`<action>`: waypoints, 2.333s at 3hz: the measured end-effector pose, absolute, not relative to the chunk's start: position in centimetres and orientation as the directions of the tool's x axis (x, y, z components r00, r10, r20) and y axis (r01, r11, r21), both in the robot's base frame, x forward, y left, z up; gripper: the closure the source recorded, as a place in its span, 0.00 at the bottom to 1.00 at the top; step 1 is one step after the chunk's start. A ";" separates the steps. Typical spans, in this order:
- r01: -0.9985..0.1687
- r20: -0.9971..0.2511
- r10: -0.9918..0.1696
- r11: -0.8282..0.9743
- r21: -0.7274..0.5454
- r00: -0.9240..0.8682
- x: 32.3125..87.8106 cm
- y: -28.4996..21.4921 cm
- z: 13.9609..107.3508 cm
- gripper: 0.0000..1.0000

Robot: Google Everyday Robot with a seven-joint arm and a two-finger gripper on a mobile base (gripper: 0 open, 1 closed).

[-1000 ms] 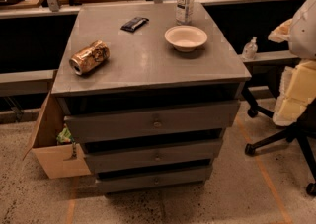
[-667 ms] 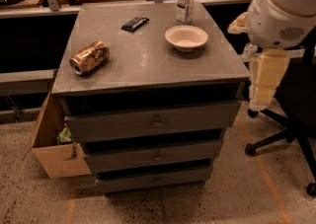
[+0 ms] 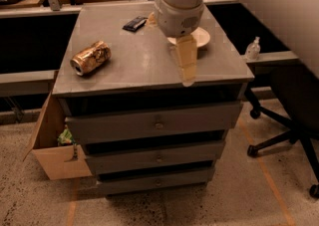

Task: Pick orange can

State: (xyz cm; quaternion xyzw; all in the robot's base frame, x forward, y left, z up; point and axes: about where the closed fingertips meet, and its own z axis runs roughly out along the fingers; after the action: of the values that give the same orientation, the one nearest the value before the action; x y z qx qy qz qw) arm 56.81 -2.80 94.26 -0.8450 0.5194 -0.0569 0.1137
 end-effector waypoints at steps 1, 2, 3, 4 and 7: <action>-0.761 -0.014 -0.786 -0.594 -0.261 0.618 60.0 4.8 92.3 0.00; -0.762 -0.014 -0.787 -0.593 -0.262 0.617 60.0 4.8 92.3 0.00; -0.752 -0.074 -0.762 -0.611 -0.248 0.644 62.7 5.3 92.0 0.00; -0.720 -0.117 -0.718 -0.648 -0.247 0.686 66.4 7.2 90.9 0.00; -0.644 -0.207 -0.612 -0.696 -0.316 0.763 74.2 20.3 84.9 0.00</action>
Offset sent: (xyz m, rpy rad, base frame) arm 0.0249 0.0583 -0.0158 -0.0079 -0.0045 0.1550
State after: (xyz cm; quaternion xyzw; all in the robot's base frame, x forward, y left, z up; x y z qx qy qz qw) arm 74.18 20.27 84.92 -0.9200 0.3413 0.0429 0.1879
